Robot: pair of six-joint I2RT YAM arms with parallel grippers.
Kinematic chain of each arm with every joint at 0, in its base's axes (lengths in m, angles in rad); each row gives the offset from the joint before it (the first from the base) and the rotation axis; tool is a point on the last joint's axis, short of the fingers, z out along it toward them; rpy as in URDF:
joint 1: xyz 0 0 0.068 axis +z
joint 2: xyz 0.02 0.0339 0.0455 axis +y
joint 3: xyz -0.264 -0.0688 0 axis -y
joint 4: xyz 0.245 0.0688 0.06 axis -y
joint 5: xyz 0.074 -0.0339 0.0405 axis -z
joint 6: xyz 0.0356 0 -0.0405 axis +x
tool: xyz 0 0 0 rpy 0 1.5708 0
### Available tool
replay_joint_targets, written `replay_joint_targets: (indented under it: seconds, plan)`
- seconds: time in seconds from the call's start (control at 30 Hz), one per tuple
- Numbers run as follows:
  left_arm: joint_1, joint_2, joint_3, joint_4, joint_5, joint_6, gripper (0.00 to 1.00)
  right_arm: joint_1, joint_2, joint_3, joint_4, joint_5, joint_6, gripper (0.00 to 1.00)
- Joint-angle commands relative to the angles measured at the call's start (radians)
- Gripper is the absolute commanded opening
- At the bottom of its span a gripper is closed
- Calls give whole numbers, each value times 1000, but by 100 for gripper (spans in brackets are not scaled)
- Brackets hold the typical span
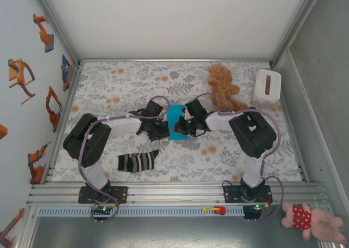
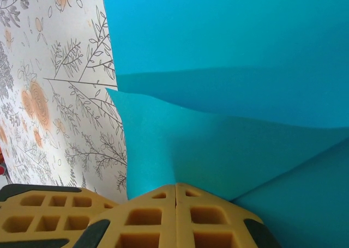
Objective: Fold a paper plane with a square sheet of paper (pick it up from the middle)
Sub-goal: Fold the triangle a second time at the center of the table.
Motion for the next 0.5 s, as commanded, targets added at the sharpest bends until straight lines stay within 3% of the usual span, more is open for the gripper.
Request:
replay_joint_targets:
  seconds: [0.0,0.47]
  plan:
    - [-1,-18,24,4,28,4,6,0,21,10,-37,45,-14,0]
    - [-2,60,30,-12,32,-15,5,0,12,7,-14,33,1,0]
